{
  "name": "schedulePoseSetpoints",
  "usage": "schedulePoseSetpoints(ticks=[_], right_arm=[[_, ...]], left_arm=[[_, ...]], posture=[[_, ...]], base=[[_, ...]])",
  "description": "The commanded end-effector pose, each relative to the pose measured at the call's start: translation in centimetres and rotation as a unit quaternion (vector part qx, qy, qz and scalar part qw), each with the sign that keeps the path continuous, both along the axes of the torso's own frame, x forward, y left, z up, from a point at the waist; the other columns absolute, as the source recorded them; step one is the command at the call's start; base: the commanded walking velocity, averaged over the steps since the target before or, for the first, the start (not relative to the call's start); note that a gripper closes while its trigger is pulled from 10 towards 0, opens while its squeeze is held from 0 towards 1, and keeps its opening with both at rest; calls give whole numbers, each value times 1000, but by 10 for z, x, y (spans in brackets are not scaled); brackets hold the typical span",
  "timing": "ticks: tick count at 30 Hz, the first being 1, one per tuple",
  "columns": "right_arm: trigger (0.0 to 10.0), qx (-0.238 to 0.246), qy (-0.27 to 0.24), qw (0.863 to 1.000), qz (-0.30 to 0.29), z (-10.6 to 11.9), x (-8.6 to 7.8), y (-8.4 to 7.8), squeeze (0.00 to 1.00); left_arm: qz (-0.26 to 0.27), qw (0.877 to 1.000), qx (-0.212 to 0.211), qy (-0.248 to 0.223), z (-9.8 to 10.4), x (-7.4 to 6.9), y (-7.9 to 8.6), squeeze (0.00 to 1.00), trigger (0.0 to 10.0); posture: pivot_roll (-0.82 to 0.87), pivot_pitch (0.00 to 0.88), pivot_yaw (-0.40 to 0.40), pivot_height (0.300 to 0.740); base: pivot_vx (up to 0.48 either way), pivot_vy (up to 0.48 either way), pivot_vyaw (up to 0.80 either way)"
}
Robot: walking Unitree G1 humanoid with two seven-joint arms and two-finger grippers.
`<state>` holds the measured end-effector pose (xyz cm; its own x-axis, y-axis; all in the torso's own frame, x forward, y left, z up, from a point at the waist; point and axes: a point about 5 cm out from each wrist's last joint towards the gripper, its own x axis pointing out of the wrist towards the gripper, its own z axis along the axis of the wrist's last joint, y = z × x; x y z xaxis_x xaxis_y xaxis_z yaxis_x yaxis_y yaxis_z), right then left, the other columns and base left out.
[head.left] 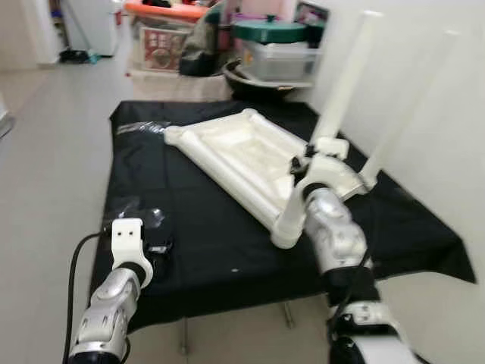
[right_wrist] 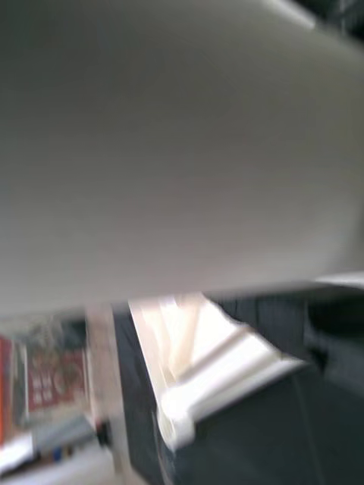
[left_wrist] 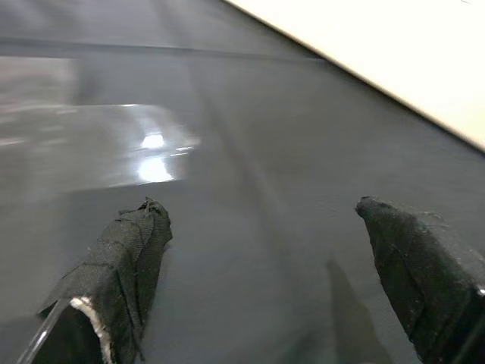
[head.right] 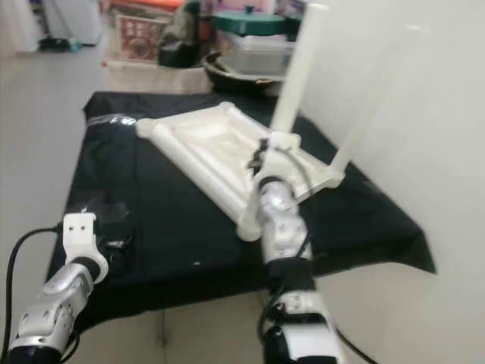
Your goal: Building children table
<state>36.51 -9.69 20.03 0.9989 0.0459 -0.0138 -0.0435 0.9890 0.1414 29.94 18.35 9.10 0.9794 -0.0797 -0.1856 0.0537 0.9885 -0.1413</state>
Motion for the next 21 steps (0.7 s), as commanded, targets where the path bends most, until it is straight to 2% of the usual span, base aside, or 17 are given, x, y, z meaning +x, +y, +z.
schedulePoseSetpoints(ticks=[1, 3, 4, 5, 7, 9, 11, 12, 13, 14, 15, 16, 17, 18, 19, 20, 21], right_arm=[[10000, 11, 6, 998, 62, 2, -2, 17, 1000], [10000, 13, 8, 997, 70, 6, 1, 15, 1000], [10000, 15, -12, 994, 104, 20, 7, 12, 0], [10000, 36, -30, 988, 145, 29, 10, 10, 0], [10000, 51, -42, 983, 170, 35, 10, 10, 0], [10000, 112, -68, 943, 306, 50, 3, 8, 0], [10000, 112, -68, 943, 306, 50, 3, 8, 0], [10000, 105, -98, 918, 370, 57, -6, 5, 0], [10000, 61, -125, 873, 468, 61, -20, 2, 0], [10000, 61, -125, 873, 468, 61, -20, 2, 0], [10000, 37, -128, 855, 501, 59, -25, 3, 0], [10000, 37, -128, 855, 501, 59, -25, 3, 0], [10000, 18, -126, 839, 528, 56, -30, 6, 0], [10000, 18, -126, 839, 528, 56, -30, 6, 0], [10000, 4, -117, 819, 561, 48, -35, 14, 0], [10000, -16, -103, 796, 596, 34, -38, 28, 0], [10000, -16, -103, 796, 596, 34, -38, 28, 0]], left_arm=[[-5, 1000, 5, 8, -1, 1, 0, 0, 10000], [-4, 1000, 6, 7, -1, 2, 1, 0, 10000], [-3, 1000, 6, 6, 0, 2, 1, 0, 10000], [-3, 1000, 5, 6, -1, 2, 0, 0, 10000], [-3, 1000, 5, 6, -1, 2, -1, 0, 10000], [-4, 1000, 3, 6, -2, 1, -3, 0, 10000], [-4, 1000, 3, 6, -2, 1, -3, 0, 10000], [-4, 1000, 3, 7, -3, 1, -3, 0, 10000], [-5, 1000, 3, 7, -3, 1, -4, 0, 10000], [-5, 1000, 3, 7, -3, 1, -4, 0, 10000], [-5, 1000, 3, 7, -3, 1, -4, 0, 10000], [-5, 1000, 3, 7, -3, 1, -4, 0, 10000], [-4, 1000, 4, 6, -2, 1, -3, 0, 10000], [-4, 1000, 4, 6, -2, 1, -3, 0, 10000], [-3, 1000, 5, 5, -1, 1, -2, 0, 10000], [-2, 1000, 7, 4, -1, 1, 0, 0, 10000], [-2, 1000, 7, 4, -1, 1, 0, 0, 10000]], posture=[[86, 0, -135, 740], [86, 0, -135, 740], [86, 0, -135, 740], [87, 0, -139, 740], [87, 0, -139, 740], [85, 0, -140, 740], [85, 0, -140, 740], [91, 0, -143, 740], [96, 0, -147, 740], [96, 0, -147, 740], [96, 0, -147, 740], [96, 0, -147, 740], [103, 0, -149, 740], [103, 0, -149, 740], [103, 0, -149, 740], [103, 0, -149, 740], [103, 0, -149, 740]], base=[[0, 0, 0], [0, 0, 0], [0, 0, 0], [0, 0, 0], [0, 0, 0], [0, 0, 0], [0, 0, 0], [0, 0, 0], [0, 0, 0], [0, 0, 0], [0, 0, 0], [0, 0, 0], [0, 0, 0], [0, 0, 0], [0, 0, 0], [0, 0, 0], [0, 0, 0]])
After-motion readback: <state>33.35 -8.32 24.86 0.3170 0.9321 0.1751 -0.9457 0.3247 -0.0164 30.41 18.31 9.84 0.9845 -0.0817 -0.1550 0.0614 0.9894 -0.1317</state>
